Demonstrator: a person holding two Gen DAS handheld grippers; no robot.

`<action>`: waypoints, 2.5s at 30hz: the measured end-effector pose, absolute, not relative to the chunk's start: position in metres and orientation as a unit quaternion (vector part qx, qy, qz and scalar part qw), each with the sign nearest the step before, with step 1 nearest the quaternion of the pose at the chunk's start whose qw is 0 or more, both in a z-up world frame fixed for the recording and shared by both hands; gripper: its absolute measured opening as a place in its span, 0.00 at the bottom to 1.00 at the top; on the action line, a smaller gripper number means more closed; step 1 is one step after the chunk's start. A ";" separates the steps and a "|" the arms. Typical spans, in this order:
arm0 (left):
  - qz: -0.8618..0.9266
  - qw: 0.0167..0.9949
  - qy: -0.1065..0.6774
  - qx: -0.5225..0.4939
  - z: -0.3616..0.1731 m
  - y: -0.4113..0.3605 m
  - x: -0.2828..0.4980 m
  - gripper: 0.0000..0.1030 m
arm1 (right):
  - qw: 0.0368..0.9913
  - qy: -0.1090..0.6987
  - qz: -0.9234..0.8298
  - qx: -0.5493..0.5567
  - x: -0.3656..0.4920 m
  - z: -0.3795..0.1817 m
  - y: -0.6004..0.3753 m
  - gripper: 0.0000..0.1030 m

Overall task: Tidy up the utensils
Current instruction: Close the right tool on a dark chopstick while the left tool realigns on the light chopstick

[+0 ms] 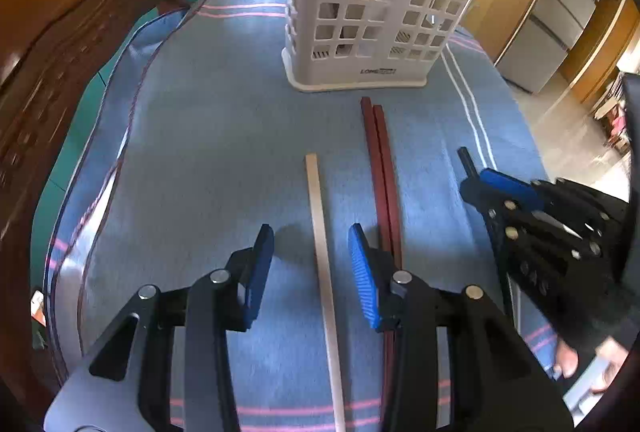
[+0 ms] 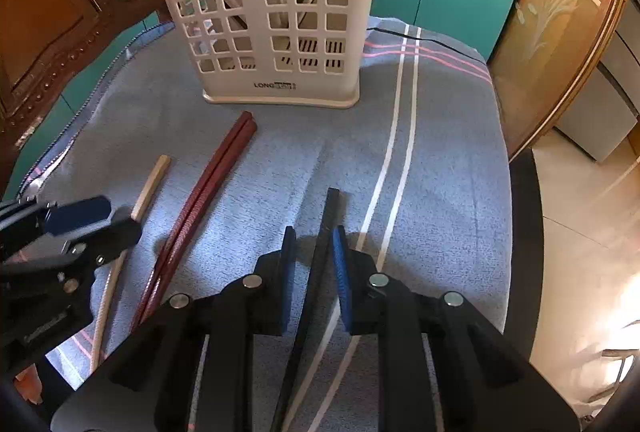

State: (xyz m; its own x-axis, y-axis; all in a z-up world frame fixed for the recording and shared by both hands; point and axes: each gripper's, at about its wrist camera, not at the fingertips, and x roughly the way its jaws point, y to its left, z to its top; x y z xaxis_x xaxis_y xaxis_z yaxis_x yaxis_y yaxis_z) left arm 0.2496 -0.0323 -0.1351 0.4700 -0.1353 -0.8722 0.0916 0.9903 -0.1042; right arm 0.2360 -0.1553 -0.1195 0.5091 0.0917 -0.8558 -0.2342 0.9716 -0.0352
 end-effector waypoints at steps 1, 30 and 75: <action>-0.064 0.856 0.513 -0.018 -0.137 -0.033 0.252 0.38 | 0.865 0.487 0.093 -0.073 0.236 -0.120 -0.155 0.18; -0.061 0.859 0.508 0.030 -0.144 -0.037 0.262 0.50 | 0.864 0.494 0.066 -0.078 0.241 -0.129 -0.154 0.32; -0.073 0.858 0.508 0.021 -0.144 -0.048 0.262 0.07 | 0.888 0.444 0.117 -0.028 0.225 -0.094 -0.166 0.06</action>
